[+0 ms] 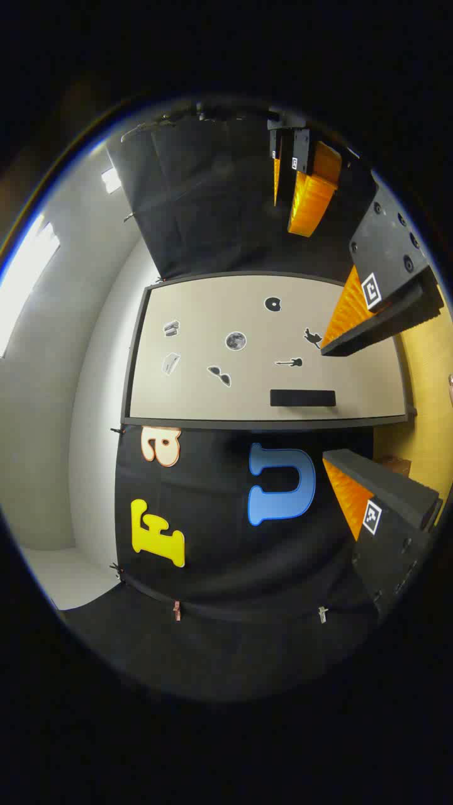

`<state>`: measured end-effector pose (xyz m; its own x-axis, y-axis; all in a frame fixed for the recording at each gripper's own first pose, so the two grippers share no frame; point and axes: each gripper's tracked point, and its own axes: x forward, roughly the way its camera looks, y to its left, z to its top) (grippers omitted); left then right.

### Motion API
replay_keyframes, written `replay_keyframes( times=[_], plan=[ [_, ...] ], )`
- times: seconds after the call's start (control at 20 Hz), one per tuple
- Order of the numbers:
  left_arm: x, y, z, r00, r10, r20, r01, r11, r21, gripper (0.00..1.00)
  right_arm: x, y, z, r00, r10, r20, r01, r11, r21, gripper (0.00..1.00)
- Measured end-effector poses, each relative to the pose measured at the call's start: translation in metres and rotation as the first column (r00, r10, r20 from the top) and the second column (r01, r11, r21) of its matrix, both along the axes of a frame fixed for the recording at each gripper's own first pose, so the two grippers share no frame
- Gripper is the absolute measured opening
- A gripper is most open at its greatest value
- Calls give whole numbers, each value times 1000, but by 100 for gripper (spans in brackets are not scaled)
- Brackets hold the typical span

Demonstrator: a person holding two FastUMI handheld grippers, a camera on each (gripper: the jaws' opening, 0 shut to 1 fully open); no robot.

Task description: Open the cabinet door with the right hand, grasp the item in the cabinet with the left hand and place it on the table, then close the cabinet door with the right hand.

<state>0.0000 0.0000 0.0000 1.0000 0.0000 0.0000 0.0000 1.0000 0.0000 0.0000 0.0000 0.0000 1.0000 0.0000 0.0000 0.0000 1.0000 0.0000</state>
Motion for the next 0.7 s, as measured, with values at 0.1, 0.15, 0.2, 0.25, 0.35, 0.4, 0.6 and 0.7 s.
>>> replay_keyframes(
  times=[0.1, 0.15, 0.2, 0.25, 0.35, 0.4, 0.6, 0.7],
  plan=[
    [2, 1, -1, 1000, 4, 3, -4, 1000, 1, 94, 2, -2, -2, 1000, -2, -4, 2, 1000, 7, 98],
    [2, 0, -3, 1000, 3, 5, -3, 1000, 3, 94, 2, -2, -2, 1000, -3, -7, 3, 1000, 12, 98],
    [2, 0, -2, 1000, 3, 4, -3, 1000, 6, 94, 3, -3, -3, 1000, -5, -9, 5, 1000, 14, 98],
    [2, 0, -3, 1000, 3, 5, -3, 1000, 9, 94, 3, -3, -4, 1000, -5, -11, 5, 1000, 15, 98],
    [2, -1, -3, 1000, 4, 7, -4, 1000, 11, 94, 3, -3, -4, 1000, -4, -12, 4, 1000, 14, 98],
    [2, -1, -3, 1000, 4, 8, -4, 1000, 9, 94, 3, -2, -3, 1000, 1, -15, -1, 1000, 17, 98],
    [3, 0, -4, 1000, 3, 7, -3, 1000, 2, 94, 0, -2, 1, 1000, 7, -8, -7, 1000, 27, 98],
    [3, -1, -4, 1000, 1, 7, -1, 1000, -2, 94, 0, -1, 1, 1000, 4, -8, -3, 1000, 27, 98]
  ],
)
